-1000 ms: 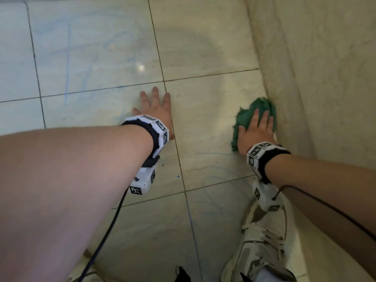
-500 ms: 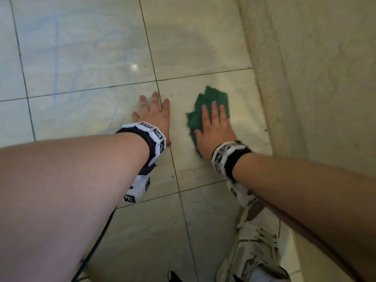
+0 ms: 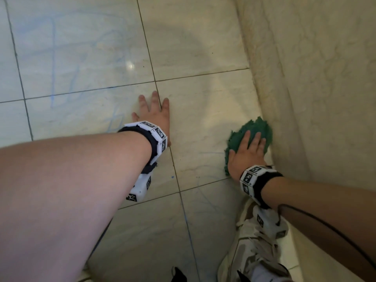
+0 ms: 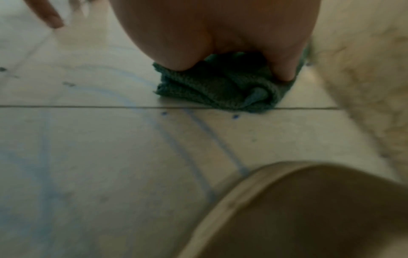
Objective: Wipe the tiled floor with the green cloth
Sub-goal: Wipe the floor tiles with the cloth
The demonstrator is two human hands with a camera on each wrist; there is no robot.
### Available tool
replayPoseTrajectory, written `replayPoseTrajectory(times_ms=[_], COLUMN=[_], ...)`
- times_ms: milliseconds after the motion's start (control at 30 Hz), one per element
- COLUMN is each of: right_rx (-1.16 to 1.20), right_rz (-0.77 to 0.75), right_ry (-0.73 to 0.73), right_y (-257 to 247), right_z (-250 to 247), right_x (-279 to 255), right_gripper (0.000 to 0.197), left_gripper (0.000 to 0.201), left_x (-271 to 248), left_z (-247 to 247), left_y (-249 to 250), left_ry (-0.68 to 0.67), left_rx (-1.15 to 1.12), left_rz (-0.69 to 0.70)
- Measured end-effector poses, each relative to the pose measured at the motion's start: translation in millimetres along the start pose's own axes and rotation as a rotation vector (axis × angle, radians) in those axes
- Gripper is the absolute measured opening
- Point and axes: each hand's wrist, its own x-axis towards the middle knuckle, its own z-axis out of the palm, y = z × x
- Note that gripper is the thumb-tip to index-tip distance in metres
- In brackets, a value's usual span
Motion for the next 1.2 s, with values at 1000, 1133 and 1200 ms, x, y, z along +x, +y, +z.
replayPoseTrajectory(times_ms=[1000,1133,1200], right_rx=[-0.118,-0.142,-0.129], right_rz=[-0.478,-0.673,-0.751], right_ry=[0.070,0.082,0.060], right_y=[-74.1,-120.8,-132.6], right_z=[16.9,-1.8,-15.6], right_x=[-43.1,-32.8,-24.7], right_gripper=[0.082,0.081,0.083], left_gripper=[0.118,0.104,0.107], left_x=[-14.2,-18.2,-22.4], left_z=[5.6,9.3,8.8], left_y=[-11.3,-16.5,-20.7], left_ry=[0.050,0.113,0.101], left_rx=[-0.008,-0.048,-0.082], left_rz=[0.042,0.035,0.032])
